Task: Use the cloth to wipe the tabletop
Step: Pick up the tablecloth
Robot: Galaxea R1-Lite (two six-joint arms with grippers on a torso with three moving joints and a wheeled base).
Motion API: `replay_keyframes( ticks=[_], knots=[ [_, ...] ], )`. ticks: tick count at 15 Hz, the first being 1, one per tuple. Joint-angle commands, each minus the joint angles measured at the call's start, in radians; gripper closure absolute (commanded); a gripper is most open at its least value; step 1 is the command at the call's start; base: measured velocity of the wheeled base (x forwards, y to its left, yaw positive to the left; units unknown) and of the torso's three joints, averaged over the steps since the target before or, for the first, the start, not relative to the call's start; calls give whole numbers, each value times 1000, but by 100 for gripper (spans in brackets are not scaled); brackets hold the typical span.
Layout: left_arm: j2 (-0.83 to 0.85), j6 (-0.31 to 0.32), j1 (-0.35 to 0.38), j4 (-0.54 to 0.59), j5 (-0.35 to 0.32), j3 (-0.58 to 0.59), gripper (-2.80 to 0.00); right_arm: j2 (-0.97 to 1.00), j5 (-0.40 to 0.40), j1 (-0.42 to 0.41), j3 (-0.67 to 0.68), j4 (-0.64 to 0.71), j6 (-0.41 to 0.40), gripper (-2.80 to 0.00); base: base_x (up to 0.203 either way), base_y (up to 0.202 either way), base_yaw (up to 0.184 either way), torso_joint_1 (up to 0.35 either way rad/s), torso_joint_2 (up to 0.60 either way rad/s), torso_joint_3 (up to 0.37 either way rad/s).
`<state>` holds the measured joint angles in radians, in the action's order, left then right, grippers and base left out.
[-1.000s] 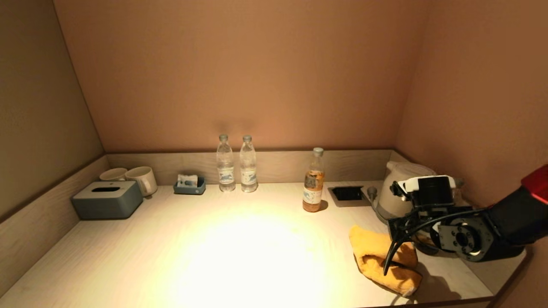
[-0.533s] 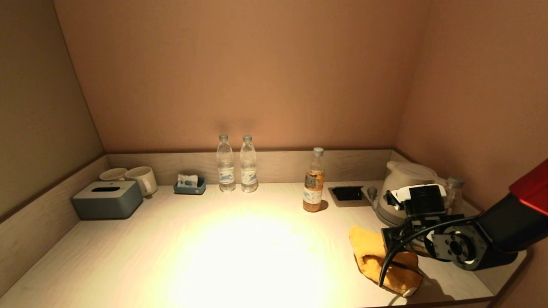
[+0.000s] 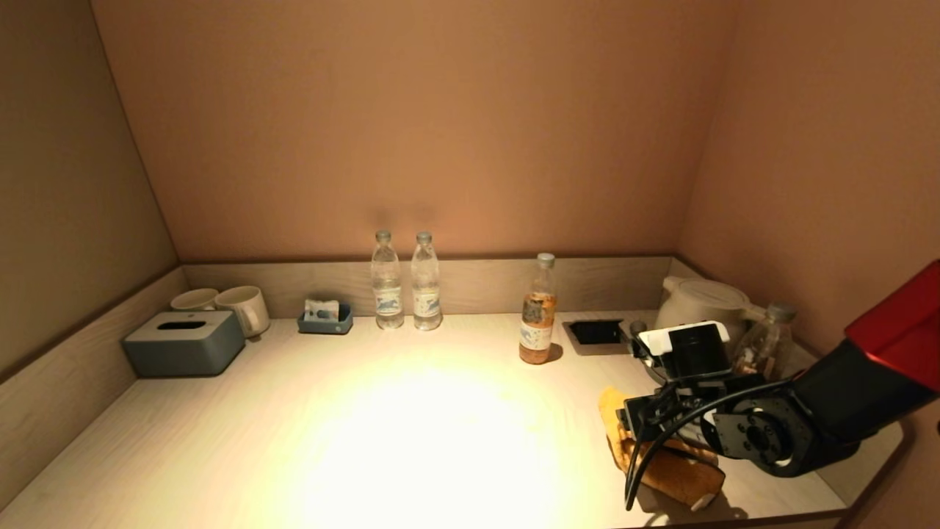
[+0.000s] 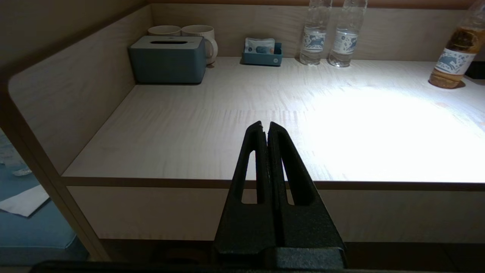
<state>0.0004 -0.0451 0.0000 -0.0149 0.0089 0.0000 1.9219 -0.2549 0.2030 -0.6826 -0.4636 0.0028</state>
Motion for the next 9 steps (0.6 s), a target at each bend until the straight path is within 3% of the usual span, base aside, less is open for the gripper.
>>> replay_keyframes(
  ticks=[1, 9],
  knots=[
    [0, -1, -2, 0, 0, 0, 0, 28, -1, 10, -7, -5, 3, -280, 0, 0, 0, 0, 0, 0],
    [0, -1, -2, 0, 0, 0, 0, 95, 1, 4, -40, -7, 23, -280, 0, 0, 0, 0, 0, 0]
  ],
)
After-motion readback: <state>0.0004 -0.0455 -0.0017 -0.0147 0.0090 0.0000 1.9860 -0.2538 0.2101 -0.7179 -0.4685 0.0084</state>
